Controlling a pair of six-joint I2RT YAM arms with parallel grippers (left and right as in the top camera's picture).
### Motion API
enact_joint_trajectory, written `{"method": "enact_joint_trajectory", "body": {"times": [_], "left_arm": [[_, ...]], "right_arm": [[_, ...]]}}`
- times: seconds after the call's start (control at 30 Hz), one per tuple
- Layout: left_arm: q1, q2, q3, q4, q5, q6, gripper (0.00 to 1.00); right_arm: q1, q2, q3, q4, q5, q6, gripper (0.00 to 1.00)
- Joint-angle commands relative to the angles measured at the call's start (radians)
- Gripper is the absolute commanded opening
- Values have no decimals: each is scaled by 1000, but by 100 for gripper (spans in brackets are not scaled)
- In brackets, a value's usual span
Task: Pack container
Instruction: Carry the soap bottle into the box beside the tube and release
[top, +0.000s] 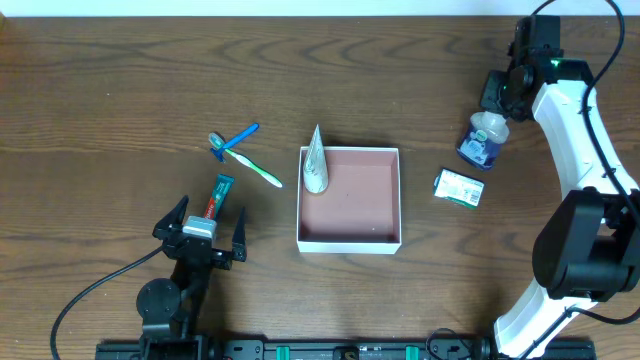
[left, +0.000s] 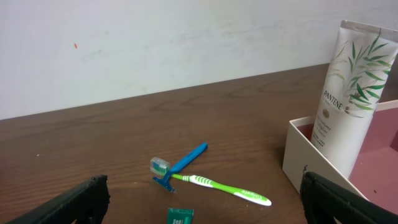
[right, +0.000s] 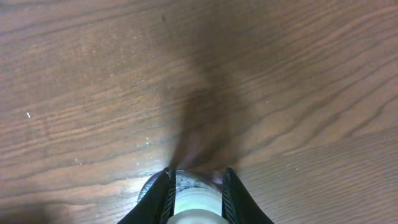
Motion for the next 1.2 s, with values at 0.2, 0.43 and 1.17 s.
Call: {"method": "enact_joint_trajectory", "body": {"times": [0.2, 0.43, 1.17], "left_arm": [[6, -6, -19, -33, 11, 13, 98], [6, -6, -19, -33, 11, 13, 98], [6, -6, -19, -33, 11, 13, 98]], "right_arm": [[47, -213, 6, 9, -193, -195, 5], [213, -393, 6, -22, -328, -292, 6], [592, -370, -93, -11, -106, -117, 5]]}}
